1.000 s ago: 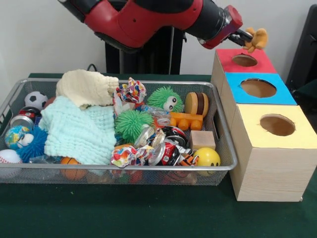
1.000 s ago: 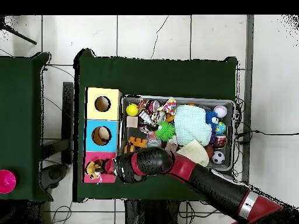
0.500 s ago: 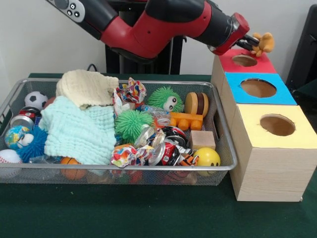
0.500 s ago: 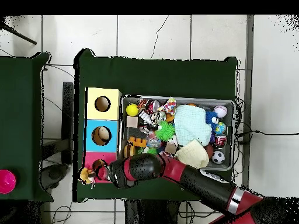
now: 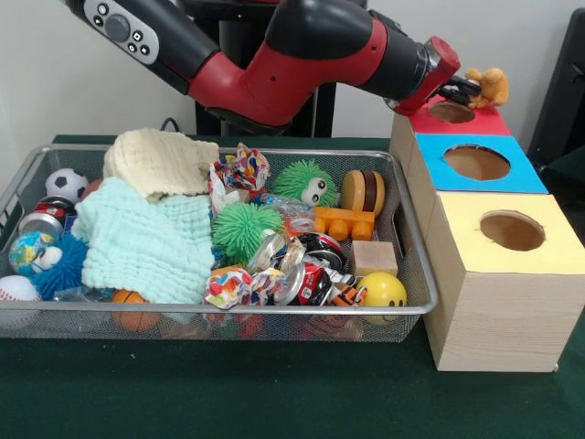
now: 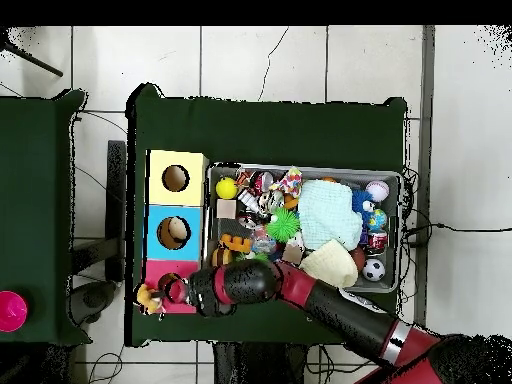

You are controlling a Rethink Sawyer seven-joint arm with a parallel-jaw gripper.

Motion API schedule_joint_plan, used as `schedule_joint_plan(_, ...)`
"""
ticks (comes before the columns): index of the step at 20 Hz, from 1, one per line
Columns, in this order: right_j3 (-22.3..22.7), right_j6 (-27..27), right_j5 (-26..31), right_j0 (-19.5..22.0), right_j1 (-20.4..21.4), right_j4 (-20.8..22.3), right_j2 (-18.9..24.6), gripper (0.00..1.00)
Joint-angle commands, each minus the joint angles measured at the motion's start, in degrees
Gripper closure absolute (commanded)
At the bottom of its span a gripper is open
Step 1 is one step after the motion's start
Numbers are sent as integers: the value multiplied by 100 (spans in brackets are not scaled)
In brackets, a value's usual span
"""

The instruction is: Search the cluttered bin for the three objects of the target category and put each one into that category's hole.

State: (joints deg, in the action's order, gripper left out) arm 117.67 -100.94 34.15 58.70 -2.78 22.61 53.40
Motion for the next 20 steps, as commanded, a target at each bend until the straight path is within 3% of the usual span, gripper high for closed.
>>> schedule_joint_plan(1, -1638, 1910, 655, 85, -243, 396, 144, 100)
schedule_joint_plan(4, -1501, 1651, 868, 169, 89, 282, 336, 100)
schedule_joint_plan(12, -1417, 1332, 1106, 207, 418, 188, 505, 100)
schedule_joint_plan(20, -1776, 1113, 1540, 6, 709, -161, 536, 100)
